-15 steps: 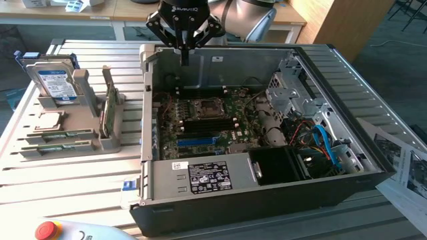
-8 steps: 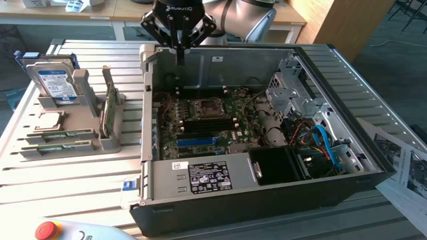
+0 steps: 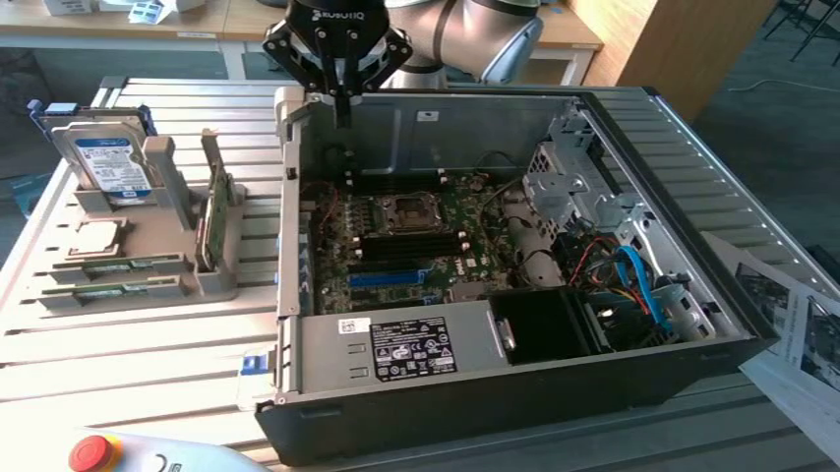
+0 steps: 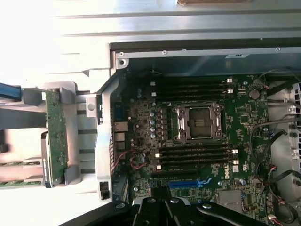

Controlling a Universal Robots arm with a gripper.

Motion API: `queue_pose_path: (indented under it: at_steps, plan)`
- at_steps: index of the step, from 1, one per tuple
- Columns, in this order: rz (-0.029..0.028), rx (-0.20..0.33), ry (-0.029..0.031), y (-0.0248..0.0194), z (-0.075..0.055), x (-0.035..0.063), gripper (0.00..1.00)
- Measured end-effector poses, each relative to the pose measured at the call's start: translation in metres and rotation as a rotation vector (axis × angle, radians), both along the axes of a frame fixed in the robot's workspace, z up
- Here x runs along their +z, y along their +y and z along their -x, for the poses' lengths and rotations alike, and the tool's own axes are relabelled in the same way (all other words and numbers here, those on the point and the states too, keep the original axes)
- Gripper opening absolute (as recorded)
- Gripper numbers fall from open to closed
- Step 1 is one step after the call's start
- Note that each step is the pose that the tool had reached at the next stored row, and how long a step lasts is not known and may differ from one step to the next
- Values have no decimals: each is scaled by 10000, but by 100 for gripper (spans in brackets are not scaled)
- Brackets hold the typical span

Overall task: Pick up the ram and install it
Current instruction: 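Reach for the ram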

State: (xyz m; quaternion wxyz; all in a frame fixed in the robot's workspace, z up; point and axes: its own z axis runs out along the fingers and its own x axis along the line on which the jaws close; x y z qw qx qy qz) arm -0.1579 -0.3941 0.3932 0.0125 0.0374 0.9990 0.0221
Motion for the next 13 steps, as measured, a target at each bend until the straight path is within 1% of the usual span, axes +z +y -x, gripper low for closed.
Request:
queue_pose_path:
  at_steps: [5, 13]
  plan:
    - [0, 1, 1, 11, 60, 0, 11]
    - [0, 0, 0, 40, 163, 0, 11]
